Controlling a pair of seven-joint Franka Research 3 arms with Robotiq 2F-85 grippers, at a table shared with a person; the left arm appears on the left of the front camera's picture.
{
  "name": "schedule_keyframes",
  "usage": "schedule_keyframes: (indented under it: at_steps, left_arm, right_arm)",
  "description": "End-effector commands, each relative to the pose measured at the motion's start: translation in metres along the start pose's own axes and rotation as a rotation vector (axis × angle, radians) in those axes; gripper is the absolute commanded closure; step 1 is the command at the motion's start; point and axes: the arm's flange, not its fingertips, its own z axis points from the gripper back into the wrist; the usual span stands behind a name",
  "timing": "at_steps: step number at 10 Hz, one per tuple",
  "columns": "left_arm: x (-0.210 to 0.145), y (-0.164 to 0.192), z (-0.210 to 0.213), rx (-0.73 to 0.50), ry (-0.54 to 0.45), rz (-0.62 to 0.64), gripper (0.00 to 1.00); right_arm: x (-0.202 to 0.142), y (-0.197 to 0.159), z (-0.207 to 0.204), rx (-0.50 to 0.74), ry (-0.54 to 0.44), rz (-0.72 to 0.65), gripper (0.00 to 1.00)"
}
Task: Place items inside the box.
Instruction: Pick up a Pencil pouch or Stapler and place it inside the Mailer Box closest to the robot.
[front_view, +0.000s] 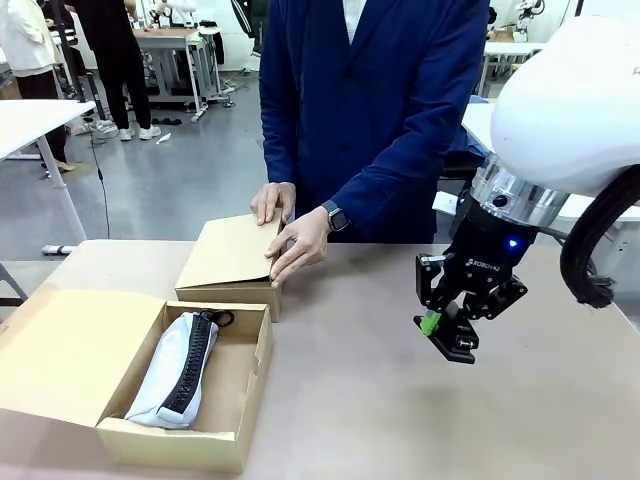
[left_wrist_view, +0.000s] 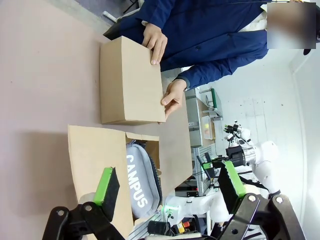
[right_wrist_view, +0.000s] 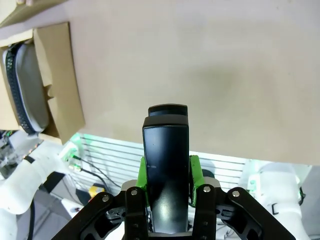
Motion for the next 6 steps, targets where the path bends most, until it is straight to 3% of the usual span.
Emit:
schedule_keyframes:
  at_steps: [1, 6]
  left_arm:
    - [-0.001, -0.0007, 0.0002, -0.016, -0.005, -0.018, 0.0]
    - [-0.001, -0.0007, 0.0002, -0.016, -0.005, -0.018, 0.0]
  right_arm:
    - [0.0032, 0.0093, 0.0003, 0.018, -0.016, -0.006, 0.64]
    - [0.0028, 0.0109, 0.0005, 0.033, -0.022, 0.0, 0.64]
